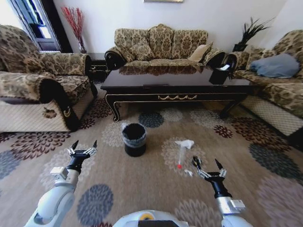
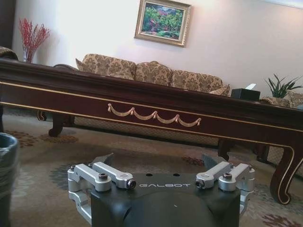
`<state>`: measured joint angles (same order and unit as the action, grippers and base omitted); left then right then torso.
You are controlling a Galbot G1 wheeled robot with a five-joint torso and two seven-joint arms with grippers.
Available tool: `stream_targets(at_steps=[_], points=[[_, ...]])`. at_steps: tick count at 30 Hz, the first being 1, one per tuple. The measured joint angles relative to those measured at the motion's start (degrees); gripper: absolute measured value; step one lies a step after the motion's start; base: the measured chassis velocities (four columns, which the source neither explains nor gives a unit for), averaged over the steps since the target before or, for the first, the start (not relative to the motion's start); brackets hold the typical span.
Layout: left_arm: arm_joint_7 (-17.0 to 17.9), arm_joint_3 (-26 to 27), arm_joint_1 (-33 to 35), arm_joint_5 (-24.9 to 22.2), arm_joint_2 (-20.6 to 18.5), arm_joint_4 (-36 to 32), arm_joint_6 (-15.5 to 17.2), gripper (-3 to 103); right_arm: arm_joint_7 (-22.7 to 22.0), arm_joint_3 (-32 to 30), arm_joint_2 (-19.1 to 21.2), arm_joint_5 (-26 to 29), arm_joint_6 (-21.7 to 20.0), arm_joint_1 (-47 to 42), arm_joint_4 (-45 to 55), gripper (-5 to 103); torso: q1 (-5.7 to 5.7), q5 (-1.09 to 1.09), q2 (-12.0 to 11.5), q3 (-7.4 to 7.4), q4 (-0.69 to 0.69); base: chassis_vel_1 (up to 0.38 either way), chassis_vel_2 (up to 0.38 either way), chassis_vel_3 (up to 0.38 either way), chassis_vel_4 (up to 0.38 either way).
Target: Move to the front of the table and pick up the trash from the floor, then place it into the trash bin.
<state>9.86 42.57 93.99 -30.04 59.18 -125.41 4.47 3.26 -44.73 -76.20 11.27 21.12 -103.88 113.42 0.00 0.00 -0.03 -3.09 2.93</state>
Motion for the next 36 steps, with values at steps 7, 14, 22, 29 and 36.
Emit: stream_targets(at_steps=[7,14,22,29,36], points=[[1.35,-2.63,-3.49,-2.61,-4.77,0.76,6.26,100,-0.18,0.79,-0.38,-1.29,1.8,0.48,-1.91,100,0.01,-0.03,0.0,-0.04,0.05,-0.243,0.208,0.227,-0.228],[4.52,-3.07,-6.03,-13.3,-9.06,-1.6,12.9,100,-0.46,4.13,1.24,-0.53,1.44,3.34,-3.93,100,-0.01,0.01,0.01,0.02,0.01,0.014,-0.02,-0.021,0.008],[7.48,-13.98,-14.42,-18.63,-12.33,2.56,17.58,100,-0.52,4.73,1.52,0.21,1.26,4.02,-4.56,100,0.0,-0.01,0.01,-0.02,0.01,0.008,-0.004,-0.004,0.007],[11.05,-27.14,-28.97,-23.08,-11.21,10.1,20.83,100,-0.54,5.47,0.74,-0.48,1.3,3.95,-5.26,100,0.0,0.01,0.01,-0.02,0.06,0.0,0.0,0.0,0.0],[15.12,-32.52,-31.94,-30.62,-10.37,12.21,24.63,100,-1.08,4.77,0.69,-0.74,1.32,3.66,-5.27,100,0.0,0.0,0.02,-0.02,0.0,0.0,0.0,0.0,0.0]])
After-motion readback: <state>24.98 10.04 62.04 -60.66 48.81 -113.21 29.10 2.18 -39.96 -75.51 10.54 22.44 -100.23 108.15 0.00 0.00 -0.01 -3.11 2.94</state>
